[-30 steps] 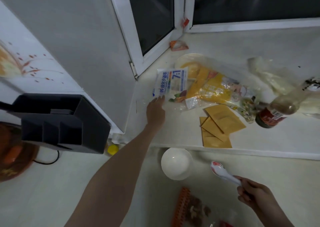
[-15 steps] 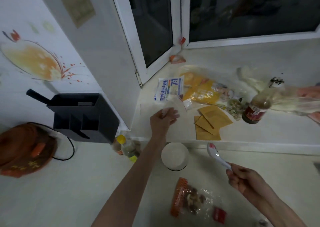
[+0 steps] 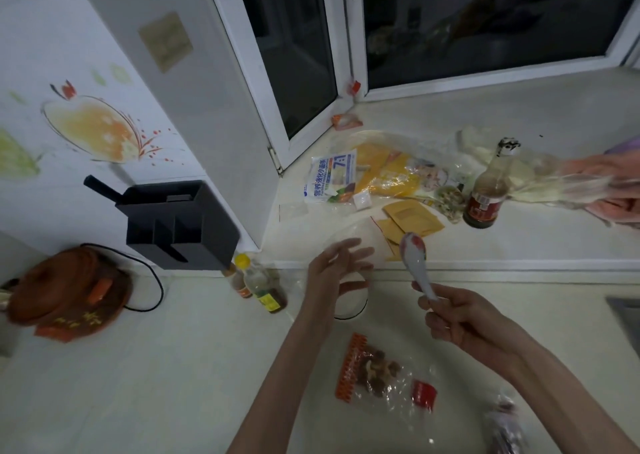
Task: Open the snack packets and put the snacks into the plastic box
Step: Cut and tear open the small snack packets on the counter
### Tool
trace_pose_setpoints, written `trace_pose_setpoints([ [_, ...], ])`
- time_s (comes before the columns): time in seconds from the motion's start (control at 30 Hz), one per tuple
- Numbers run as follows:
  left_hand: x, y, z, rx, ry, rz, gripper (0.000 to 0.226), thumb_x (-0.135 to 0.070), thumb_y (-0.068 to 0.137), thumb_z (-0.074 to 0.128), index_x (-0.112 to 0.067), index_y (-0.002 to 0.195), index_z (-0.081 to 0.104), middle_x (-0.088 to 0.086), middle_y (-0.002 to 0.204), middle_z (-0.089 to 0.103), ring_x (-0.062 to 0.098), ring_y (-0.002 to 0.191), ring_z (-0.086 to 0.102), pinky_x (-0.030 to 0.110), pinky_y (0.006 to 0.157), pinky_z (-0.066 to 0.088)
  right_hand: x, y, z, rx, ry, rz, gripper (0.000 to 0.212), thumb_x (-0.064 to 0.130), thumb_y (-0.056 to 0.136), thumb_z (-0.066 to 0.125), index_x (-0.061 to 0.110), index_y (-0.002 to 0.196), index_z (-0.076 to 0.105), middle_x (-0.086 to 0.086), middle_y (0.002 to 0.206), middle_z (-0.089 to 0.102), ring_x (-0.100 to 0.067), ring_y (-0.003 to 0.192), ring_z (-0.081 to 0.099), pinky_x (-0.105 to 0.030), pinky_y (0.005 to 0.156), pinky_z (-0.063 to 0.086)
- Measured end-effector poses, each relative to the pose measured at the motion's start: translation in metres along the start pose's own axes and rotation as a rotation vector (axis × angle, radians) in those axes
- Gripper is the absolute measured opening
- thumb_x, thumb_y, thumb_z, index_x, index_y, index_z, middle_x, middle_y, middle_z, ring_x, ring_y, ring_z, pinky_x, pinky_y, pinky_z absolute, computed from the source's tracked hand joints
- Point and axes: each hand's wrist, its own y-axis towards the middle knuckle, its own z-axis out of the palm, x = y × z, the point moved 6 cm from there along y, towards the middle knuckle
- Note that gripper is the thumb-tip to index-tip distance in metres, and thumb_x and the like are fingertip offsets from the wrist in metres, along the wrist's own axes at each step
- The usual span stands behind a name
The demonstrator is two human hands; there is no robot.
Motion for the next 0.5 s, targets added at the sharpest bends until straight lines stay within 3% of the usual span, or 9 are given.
trace_pose_setpoints([
  [0.1,0.014,-0.015,0.002,-0.019,-0.033,-0.043,0.023,-0.011,0.1,0.047,-0.015,0.107,0.068,0.007,0.104,0.075,0.019,0.092,0.072,0.028,0.065,0.058,-0.002,-0.008,0.007,0.052,-0.086,0.055,0.024,-0.016,0.085,0.039,0.003,0.092,0.052,-0.012,0.068,0.048,-0.018,0.046,0.042,-0.028,0.041,0.043],
  [0.2,0.028,-0.028,0.008,-0.009,-0.082,-0.079,0.022,-0.008,0.096,0.053,-0.017,0.101,0.073,0.011,0.103,0.074,0.018,0.088,0.072,0.027,0.063,0.057,-0.006,-0.006,0.005,0.023,-0.113,0.043,0.026,-0.01,0.093,0.032,0.01,0.078,0.038,-0.008,0.057,0.031,-0.015,0.04,0.036,-0.024,0.04,0.04],
  [0.37,0.049,-0.047,0.025,0.023,-0.095,-0.128,0.016,-0.016,0.084,0.068,-0.02,0.097,0.075,0.011,0.099,0.075,0.016,0.081,0.072,0.025,0.061,0.056,0.001,-0.01,-0.009,-0.086,-0.327,-0.079,0.024,0.004,0.1,0.036,0.008,0.079,0.047,-0.001,0.047,0.036,-0.017,0.041,0.045,-0.03,0.049,0.052],
  [0.5,0.054,-0.056,0.04,0.054,-0.07,-0.146,0.021,-0.014,0.085,0.067,-0.016,0.106,0.07,0.009,0.1,0.075,0.015,0.079,0.071,0.024,0.063,0.055,0.01,-0.019,-0.012,-0.146,-0.562,-0.178,0.021,-0.004,0.098,0.037,0.0,0.091,0.057,-0.006,0.058,0.051,-0.014,0.049,0.054,-0.027,0.058,0.057],
])
